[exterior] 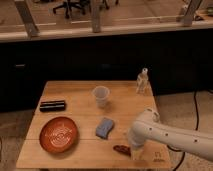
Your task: Place the pepper in the ceramic bowl
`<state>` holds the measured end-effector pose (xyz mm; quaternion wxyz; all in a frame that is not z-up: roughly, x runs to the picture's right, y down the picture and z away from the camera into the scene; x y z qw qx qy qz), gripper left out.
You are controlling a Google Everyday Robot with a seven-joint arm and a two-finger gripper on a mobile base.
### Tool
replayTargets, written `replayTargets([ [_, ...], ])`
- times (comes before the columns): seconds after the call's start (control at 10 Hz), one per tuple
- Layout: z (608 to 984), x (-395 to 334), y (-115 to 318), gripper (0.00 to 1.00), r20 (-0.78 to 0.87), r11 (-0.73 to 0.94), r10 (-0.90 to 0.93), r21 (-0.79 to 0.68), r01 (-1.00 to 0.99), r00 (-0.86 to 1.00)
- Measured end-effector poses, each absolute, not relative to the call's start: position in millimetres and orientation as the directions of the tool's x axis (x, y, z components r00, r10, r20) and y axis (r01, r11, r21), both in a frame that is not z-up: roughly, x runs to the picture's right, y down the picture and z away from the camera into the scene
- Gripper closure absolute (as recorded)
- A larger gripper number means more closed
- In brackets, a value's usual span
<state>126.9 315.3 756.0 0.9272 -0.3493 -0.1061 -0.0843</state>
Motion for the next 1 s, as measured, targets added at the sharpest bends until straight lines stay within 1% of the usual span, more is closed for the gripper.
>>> replayTargets([
  [0.1,757,126,316,0.3,0.256,0.744,-0.08,-0.628,0.229,0.963],
  [0.3,757,119,316,0.52,0.262,0.749,-0.079,-0.621,0.231,0.962],
  [0.5,755,117,313,0.71,0.266,0.753,-0.077,-0.616,0.231,0.961],
  [0.6,753,115,309,0.83,0.275,0.756,-0.082,-0.609,0.239,0.958],
  [0.7,751,115,305,0.91,0.282,0.759,-0.089,-0.602,0.249,0.955],
  [0.8,751,114,299,0.97,0.29,0.763,-0.095,-0.594,0.257,0.952],
  [0.9,750,111,287,1.0,0.307,0.766,-0.113,-0.579,0.28,0.945],
  [1.0,749,106,280,1.0,0.32,0.767,-0.124,-0.57,0.295,0.939],
])
